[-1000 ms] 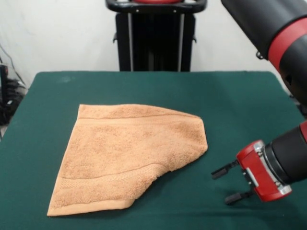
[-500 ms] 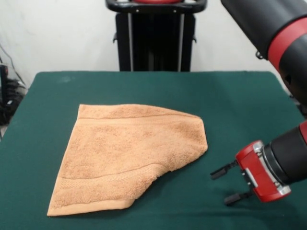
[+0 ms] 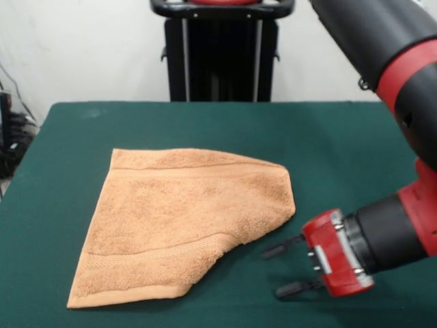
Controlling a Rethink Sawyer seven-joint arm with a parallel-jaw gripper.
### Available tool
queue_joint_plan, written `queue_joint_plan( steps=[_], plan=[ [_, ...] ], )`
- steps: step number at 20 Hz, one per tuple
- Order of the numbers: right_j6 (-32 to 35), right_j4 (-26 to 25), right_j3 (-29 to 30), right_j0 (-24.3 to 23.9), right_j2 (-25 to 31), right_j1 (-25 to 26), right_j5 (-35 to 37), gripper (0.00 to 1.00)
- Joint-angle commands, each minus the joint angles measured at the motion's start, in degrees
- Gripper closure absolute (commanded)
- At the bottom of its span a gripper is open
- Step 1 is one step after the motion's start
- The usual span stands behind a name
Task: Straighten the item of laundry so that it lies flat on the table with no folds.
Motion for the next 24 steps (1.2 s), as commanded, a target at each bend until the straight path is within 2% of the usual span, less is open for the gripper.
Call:
queue_joint_plan(
  steps=[1, 8, 16, 19, 24],
  plan=[
    [-7.4, -8.7, 4.4, 1.3, -3.0, 12.0, 5.8, 0.00],
    [-7.9, -9.6, 3.4, 1.2, -1.0, 12.5, 6.2, 0.00],
    [-7.2, -7.1, 6.4, 0.6, -1.7, 11.1, 0.7, 0.00],
    [-7.8, -5.0, 10.1, 0.3, -3.0, 9.2, -1.3, 0.00],
    [-8.2, -0.3, 22.2, -0.6, -6.2, 2.9, -6.5, 0.00]
  ],
)
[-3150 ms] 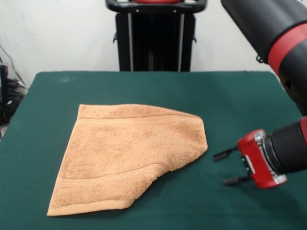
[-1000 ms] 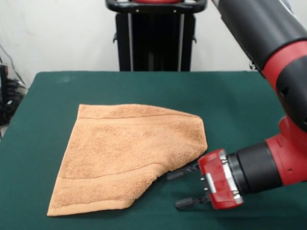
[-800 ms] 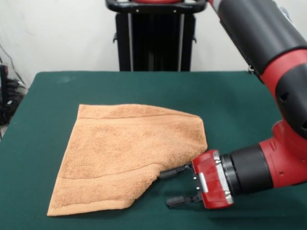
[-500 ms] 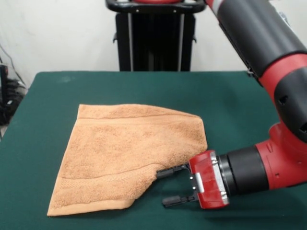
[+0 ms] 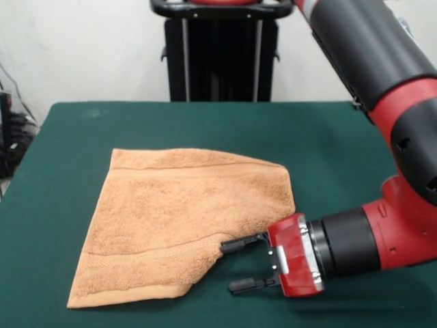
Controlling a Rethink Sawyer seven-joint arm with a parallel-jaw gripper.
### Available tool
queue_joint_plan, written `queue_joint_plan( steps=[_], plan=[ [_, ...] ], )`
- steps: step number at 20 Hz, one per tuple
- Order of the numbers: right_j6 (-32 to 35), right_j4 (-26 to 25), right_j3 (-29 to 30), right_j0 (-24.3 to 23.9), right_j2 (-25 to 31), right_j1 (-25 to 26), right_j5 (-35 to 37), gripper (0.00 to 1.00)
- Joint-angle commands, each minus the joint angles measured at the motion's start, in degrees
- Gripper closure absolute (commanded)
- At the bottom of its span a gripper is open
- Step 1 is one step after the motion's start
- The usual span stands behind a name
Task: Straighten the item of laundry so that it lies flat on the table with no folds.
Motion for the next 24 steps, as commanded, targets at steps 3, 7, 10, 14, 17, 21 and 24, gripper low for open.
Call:
queue_joint_plan(
  steps=[3, 7, 10, 14, 17, 21, 24],
  plan=[
    [-8.7, 8.9, 29.0, -1.3, -2.1, -4.8, -12.3, 0.00],
    [-9.7, 10.4, 37.3, -1.2, -4.0, -9.2, -15.8, 0.00],
    [-12.0, 11.4, 44.1, -1.1, -5.6, -13.3, -18.1, 0.00],
    [-13.9, 11.2, 47.3, -1.7, -6.4, -15.2, -20.8, 0.00],
    [-15.1, 10.8, 48.2, -2.2, -6.3, -15.7, -22.0, 0.00],
    [-16.9, 10.7, 50.2, -2.1, -6.4, -17.2, -21.6, 0.00],
    [-19.0, 11.0, 51.7, -2.8, -5.5, -18.4, -22.0, 0.00]
  ],
)
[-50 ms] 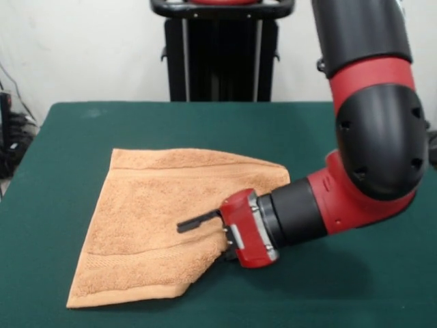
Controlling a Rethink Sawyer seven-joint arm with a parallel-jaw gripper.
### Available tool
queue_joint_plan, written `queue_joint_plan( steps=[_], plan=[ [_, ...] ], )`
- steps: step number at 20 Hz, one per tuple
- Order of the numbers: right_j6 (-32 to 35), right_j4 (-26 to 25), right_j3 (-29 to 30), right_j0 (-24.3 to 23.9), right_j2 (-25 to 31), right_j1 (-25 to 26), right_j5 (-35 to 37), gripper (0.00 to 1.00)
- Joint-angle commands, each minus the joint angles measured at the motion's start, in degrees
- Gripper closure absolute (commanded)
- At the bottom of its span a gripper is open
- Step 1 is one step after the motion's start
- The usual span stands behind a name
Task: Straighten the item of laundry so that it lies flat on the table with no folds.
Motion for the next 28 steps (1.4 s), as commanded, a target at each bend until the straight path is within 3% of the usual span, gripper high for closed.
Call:
queue_joint_plan(
  steps=[1, 13, 15, 19, 22, 28],
  plan=[
    [-19.9, 3.4, 15.8, -1.3, 1.6, -2.5, -4.9, 0.00],
    [-20.0, 3.8, 20.2, -5.2, 5.6, -4.6, -16.8, 0.00],
    [-16.4, 3.2, 22.6, -5.4, 5.4, -5.8, -22.0, 0.00],
    [-16.9, 5.3, 29.0, -6.4, 6.1, -11.2, -25.4, 0.00],
    [-14.6, 5.2, 29.9, -7.5, 6.6, -11.0, -29.2, 0.00],
    [-22.7, 8.7, 34.7, -11.7, 9.2, -16.0, -30.3, 0.00]
  ],
)
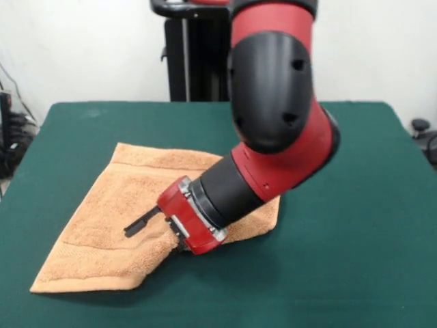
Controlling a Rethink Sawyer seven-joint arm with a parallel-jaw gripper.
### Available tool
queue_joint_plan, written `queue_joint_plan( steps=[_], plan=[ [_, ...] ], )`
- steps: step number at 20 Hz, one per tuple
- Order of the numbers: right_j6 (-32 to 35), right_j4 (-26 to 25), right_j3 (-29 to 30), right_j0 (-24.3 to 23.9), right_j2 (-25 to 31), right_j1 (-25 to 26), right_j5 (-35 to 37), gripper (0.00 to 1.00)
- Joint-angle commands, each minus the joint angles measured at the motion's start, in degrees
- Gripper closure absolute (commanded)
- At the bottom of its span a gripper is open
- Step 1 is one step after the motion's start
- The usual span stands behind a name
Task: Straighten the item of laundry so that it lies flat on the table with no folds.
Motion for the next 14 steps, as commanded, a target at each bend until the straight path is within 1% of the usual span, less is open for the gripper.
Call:
queue_joint_plan(
  steps=[1, 4, 6, 10, 14],
  plan=[
    [-25.0, 6.8, 17.7, -5.3, 9.2, -5.9, -5.9, 0.00],
    [-30.4, 8.2, 21.9, -7.6, 10.2, -10.4, -5.8, 0.00],
    [-32.6, 8.4, 23.9, -8.9, 10.9, -12.4, -6.4, 0.00],
    [-34.1, 8.4, 26.6, -10.6, 12.6, -14.3, -7.8, 0.00],
    [-34.8, 10.3, 30.0, -11.4, 13.8, -17.8, -6.3, 0.00]
  ],
)
